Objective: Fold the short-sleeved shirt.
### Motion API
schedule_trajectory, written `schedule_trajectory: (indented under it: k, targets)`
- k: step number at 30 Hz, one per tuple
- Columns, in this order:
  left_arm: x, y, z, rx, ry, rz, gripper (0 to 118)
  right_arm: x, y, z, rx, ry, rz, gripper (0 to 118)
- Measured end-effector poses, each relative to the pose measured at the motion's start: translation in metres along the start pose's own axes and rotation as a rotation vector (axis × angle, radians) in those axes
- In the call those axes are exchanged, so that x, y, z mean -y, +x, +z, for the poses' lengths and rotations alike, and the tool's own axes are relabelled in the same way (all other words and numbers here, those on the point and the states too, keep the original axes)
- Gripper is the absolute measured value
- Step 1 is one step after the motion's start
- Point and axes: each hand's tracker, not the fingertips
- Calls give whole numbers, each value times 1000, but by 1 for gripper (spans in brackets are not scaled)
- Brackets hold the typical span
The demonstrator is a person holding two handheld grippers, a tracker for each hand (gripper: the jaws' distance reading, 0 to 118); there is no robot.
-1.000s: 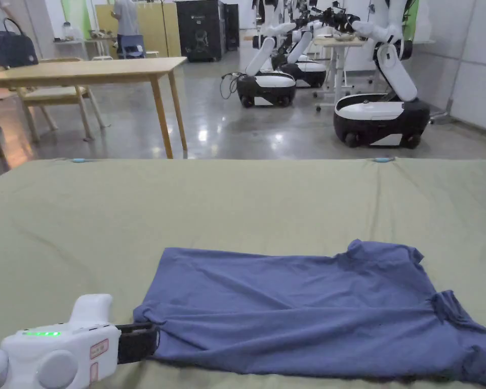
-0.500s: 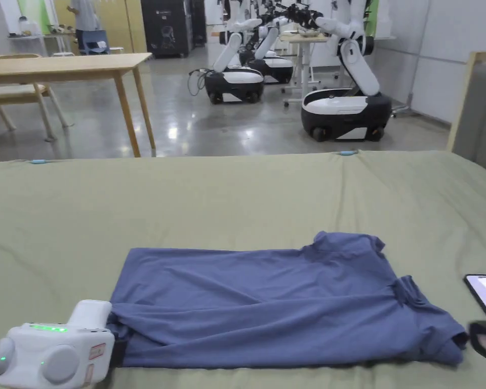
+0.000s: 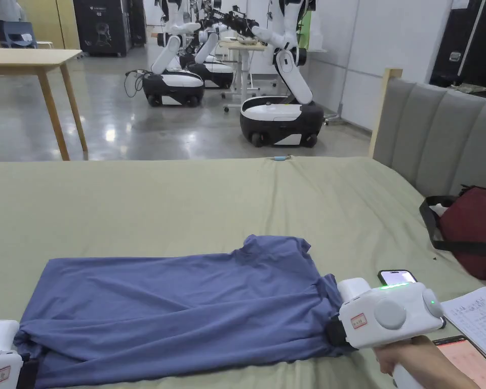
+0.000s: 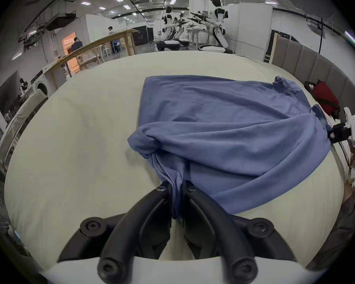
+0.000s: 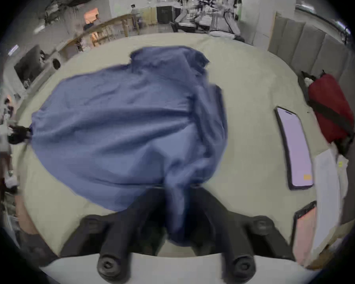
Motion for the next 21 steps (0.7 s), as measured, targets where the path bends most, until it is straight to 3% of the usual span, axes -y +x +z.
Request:
schedule_trajectory:
  k: [1, 3, 8, 10, 12, 13, 17, 21]
  targets:
    - [0, 1, 1, -5, 0, -4, 8, -1, -5, -3, 7, -27, -15, 13]
    - [-3, 1, 7, -3, -1, 2, 8, -2, -12, -5, 97, -39, 92, 13]
    - [5, -10, 82, 133, 106, 53, 8, 23, -7, 66, 58, 55, 9, 13]
    - [17, -14, 115, 156, 125, 27, 8, 45, -10, 101, 32, 72, 21, 13]
    - [36, -11, 146, 126, 144, -5, 8, 70, -19, 133, 90, 83, 77, 13]
    - [49, -12, 158, 140, 141, 12, 8, 85, -21, 143, 71, 79, 81, 13]
    - [91, -12, 149, 131, 61, 46, 8, 119, -20, 137, 23, 0, 43, 13]
    - [122, 3, 110, 80, -64, 4, 8, 133, -20, 93, 49, -130, 83, 13]
